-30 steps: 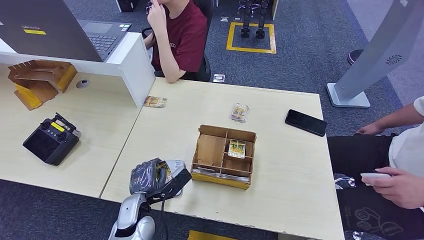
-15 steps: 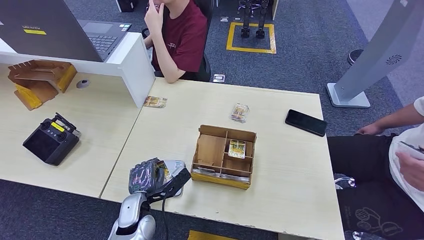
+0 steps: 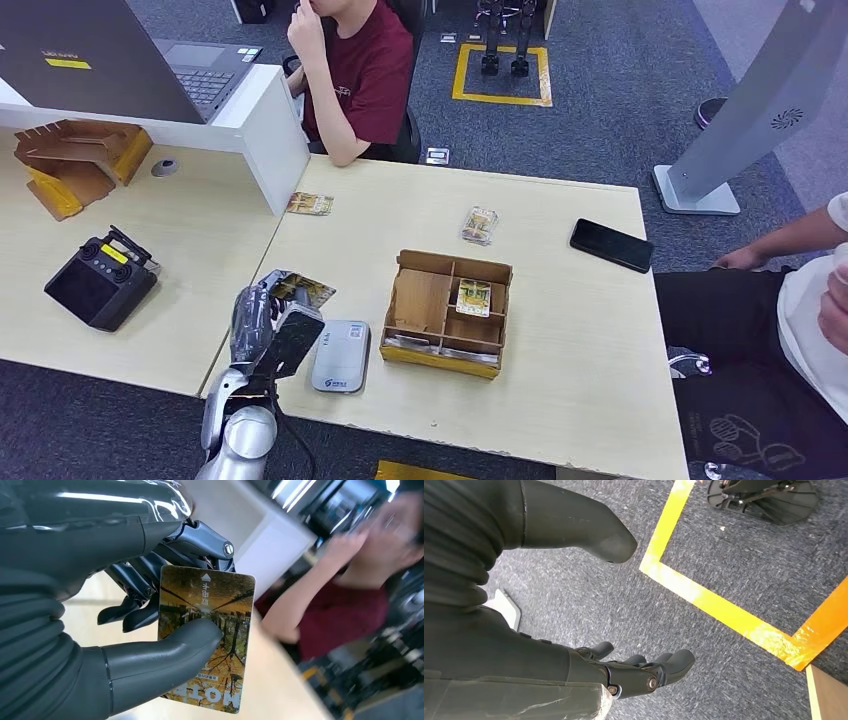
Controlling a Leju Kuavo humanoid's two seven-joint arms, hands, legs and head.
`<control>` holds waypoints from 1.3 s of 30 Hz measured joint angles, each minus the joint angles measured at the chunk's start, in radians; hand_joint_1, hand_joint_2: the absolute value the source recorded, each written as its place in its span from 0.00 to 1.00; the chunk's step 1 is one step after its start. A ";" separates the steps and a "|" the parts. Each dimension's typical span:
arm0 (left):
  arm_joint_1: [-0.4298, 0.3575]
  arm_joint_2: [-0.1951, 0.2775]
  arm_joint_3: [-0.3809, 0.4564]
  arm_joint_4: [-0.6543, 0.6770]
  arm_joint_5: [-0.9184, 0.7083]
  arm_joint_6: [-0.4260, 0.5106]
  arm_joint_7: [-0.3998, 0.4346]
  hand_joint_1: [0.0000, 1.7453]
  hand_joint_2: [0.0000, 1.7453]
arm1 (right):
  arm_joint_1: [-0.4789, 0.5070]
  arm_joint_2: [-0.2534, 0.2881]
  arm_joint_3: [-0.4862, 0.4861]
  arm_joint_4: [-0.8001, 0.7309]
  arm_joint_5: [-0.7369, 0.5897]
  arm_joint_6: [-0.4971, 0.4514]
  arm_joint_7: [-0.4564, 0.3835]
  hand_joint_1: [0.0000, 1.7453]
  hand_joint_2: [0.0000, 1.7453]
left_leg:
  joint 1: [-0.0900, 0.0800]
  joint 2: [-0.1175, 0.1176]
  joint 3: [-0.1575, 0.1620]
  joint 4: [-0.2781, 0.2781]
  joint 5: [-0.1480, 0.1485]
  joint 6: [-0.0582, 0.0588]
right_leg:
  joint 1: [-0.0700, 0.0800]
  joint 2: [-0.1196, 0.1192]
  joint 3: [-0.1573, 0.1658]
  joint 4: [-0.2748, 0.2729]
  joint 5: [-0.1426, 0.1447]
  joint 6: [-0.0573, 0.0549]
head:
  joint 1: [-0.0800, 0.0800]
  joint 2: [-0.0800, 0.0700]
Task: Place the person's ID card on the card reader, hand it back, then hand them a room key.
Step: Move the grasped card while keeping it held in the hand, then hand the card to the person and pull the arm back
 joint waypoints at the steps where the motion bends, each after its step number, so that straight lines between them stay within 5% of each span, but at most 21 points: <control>1: -0.006 0.001 0.000 -0.030 -0.004 0.012 -0.004 1.00 1.00 | 0.000 0.000 0.000 0.000 0.008 0.002 0.000 0.00 1.00 | 0.000 0.000 0.000 0.000 0.000 0.000 | 0.000 0.000 0.000 0.000 0.000 0.000 | 0.000 0.000; 13: -0.129 0.001 0.030 -0.203 -0.073 0.036 0.009 1.00 1.00 | -0.002 0.000 0.002 0.000 0.066 0.018 -0.004 0.00 1.00 | 0.000 0.000 0.000 0.000 0.000 0.000 | 0.000 0.000 0.000 0.000 0.000 0.000 | 0.000 0.000; 39: -0.317 -0.024 0.210 -0.046 -0.079 -0.006 0.037 1.00 1.00 | -0.051 0.029 0.057 -0.004 0.127 0.049 0.013 0.00 1.00 | 0.000 0.000 0.000 0.000 0.001 0.000 | 0.000 0.000 0.000 0.000 0.000 0.000 | 0.000 0.000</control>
